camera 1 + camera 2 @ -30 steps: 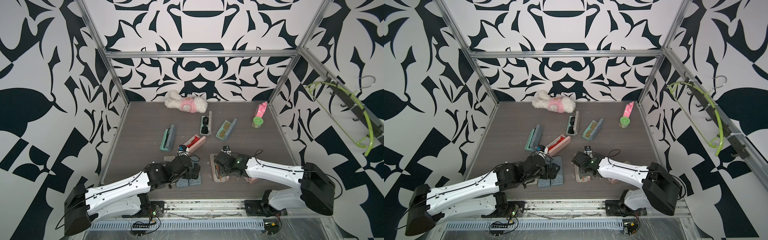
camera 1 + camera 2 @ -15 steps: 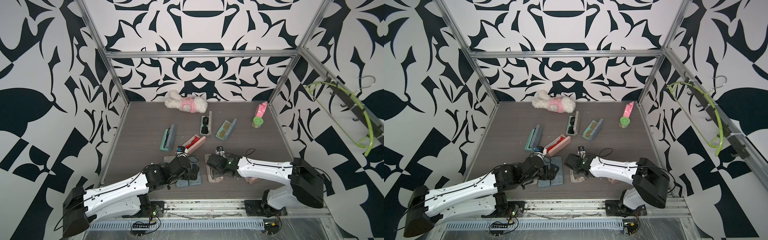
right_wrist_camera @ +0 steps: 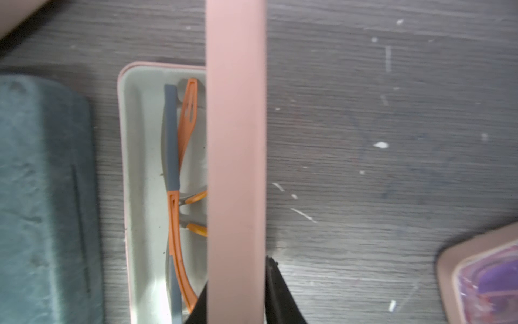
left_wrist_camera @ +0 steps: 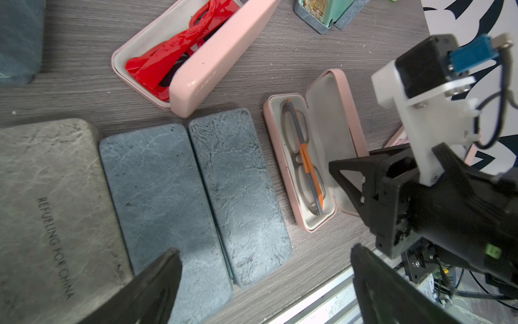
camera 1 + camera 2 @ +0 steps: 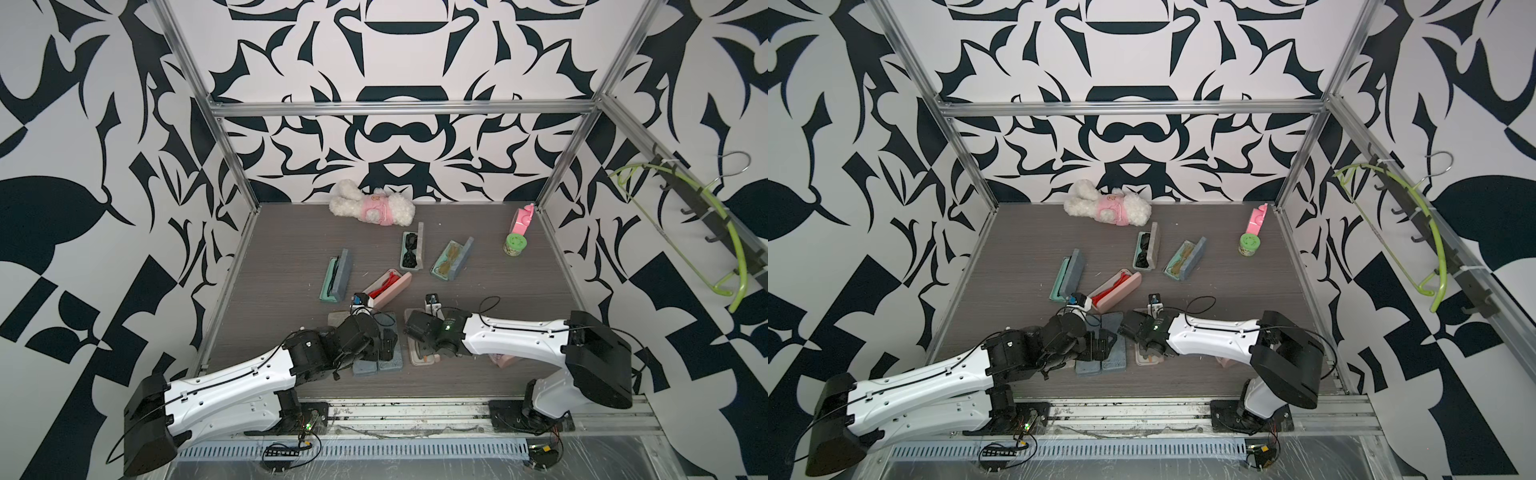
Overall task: Close the glasses case
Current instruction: Move the glasses case to the center of the board.
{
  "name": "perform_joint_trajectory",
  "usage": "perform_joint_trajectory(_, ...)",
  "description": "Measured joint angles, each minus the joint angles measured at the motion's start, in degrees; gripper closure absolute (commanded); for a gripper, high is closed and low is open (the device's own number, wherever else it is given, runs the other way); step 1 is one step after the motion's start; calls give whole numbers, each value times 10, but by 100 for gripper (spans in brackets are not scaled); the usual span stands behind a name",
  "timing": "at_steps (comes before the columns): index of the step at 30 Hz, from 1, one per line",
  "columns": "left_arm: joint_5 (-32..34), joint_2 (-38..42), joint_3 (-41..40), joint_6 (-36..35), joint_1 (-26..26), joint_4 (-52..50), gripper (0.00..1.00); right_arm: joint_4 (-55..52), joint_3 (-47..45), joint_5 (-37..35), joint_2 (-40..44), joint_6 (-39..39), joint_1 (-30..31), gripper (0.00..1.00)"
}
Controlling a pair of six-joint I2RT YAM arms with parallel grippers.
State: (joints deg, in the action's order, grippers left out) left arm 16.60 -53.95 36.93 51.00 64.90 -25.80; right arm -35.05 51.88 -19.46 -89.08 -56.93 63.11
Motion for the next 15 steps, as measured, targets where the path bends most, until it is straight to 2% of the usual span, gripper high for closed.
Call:
perform_joint_trajectory(6,0,2,-1,0,0,0,1,8,8,1,-10,-4,9,73)
perform_joint_trajectory(15,0,7,-5,2,0,0,0,24,12,11,-12,-11,15,59)
